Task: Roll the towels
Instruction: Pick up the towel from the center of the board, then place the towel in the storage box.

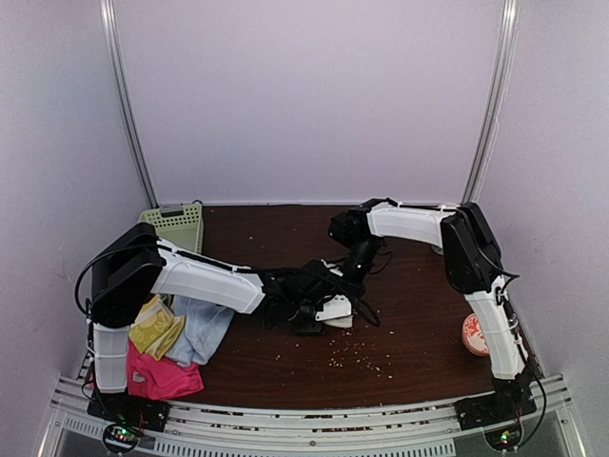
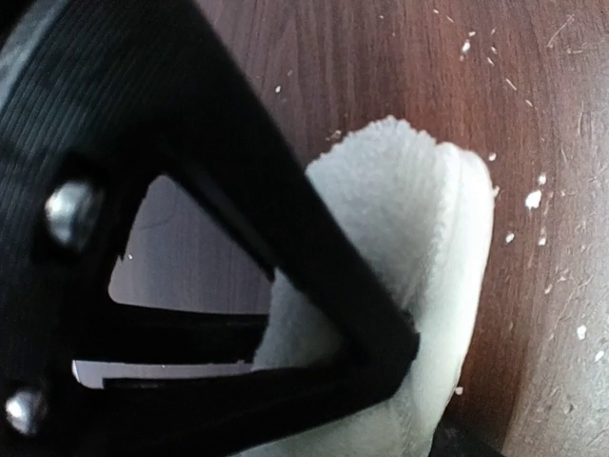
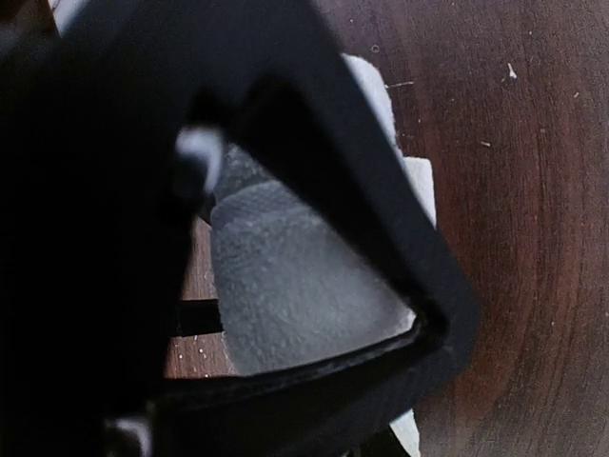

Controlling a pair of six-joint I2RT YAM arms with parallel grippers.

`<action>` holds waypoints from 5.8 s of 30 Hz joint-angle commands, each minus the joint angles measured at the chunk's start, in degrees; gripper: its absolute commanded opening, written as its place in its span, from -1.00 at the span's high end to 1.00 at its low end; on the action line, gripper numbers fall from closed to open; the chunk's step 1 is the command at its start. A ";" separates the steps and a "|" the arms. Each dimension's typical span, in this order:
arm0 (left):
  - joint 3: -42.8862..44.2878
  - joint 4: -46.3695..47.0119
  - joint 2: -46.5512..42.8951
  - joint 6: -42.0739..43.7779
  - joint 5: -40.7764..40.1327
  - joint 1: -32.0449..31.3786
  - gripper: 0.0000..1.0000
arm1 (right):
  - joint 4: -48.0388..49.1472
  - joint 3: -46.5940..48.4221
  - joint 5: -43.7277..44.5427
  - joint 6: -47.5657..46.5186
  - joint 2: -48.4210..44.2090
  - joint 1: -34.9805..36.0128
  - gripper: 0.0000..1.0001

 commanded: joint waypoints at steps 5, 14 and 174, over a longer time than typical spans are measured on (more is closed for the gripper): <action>3.28 0.00 3.43 3.15 -2.94 0.27 -0.01 | -3.29 -3.79 8.10 -0.57 6.38 0.30 0.65; 4.80 -5.80 2.24 3.60 4.45 -0.52 -0.33 | -2.92 -3.91 8.51 -0.26 6.71 0.02 0.64; 25.09 0.78 12.78 56.39 22.29 65.53 -0.08 | -0.63 -27.21 -7.51 -7.87 -18.74 -10.57 0.15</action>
